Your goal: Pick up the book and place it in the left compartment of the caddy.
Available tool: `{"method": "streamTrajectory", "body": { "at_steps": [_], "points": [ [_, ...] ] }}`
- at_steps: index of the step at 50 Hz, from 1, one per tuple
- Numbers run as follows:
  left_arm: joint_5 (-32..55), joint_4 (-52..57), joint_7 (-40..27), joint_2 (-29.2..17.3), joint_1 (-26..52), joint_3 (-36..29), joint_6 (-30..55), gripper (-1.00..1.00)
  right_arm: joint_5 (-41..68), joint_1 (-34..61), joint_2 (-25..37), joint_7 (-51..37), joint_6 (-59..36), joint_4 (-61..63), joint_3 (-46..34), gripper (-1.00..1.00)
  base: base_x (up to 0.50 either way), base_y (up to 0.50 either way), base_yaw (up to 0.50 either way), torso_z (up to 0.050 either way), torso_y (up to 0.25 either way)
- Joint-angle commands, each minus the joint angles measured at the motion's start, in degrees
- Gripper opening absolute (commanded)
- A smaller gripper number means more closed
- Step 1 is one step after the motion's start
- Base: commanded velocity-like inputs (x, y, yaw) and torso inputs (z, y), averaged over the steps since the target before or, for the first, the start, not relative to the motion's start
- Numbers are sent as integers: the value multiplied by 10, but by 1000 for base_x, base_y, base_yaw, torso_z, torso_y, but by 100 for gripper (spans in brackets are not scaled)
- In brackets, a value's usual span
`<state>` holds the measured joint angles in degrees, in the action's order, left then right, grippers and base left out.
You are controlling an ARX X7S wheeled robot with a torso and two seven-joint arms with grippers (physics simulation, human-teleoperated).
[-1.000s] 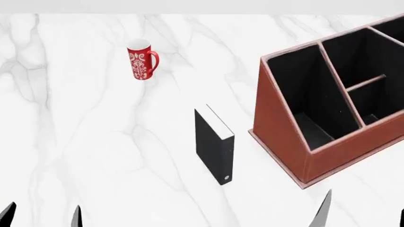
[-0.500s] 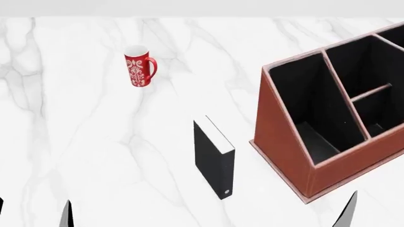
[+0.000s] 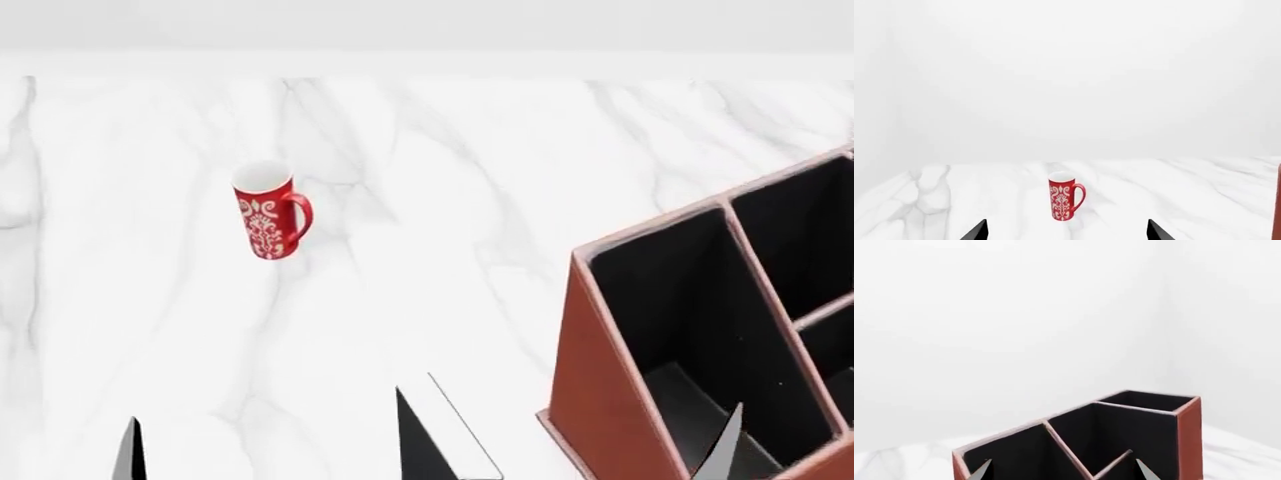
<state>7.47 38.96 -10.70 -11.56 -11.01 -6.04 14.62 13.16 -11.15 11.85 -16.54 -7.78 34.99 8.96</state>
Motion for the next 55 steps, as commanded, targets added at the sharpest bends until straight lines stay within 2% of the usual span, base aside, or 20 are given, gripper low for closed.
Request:
{"method": "streamTrajectory", "body": {
  "at_steps": [1,5,14,55],
  "points": [
    [-11,-1,-4,8,-2,12,-31,100,3,-1,-7,17,-1,3,10,100,500,0,0,0,0],
    [-10,-1,-6,7,-2,11,-31,100,4,1,-6,15,-4,0,7,100,451,0,0,0,4],
    [-8,-1,-10,3,-1,8,-30,100,22,-9,-5,36,41,-9,3,100,0,-24,0,0,0],
    [-1,-6,-27,-11,0,-1,-36,100,32,-7,7,28,48,-17,-12,100,0,-500,0,0,0]
  ]
}}
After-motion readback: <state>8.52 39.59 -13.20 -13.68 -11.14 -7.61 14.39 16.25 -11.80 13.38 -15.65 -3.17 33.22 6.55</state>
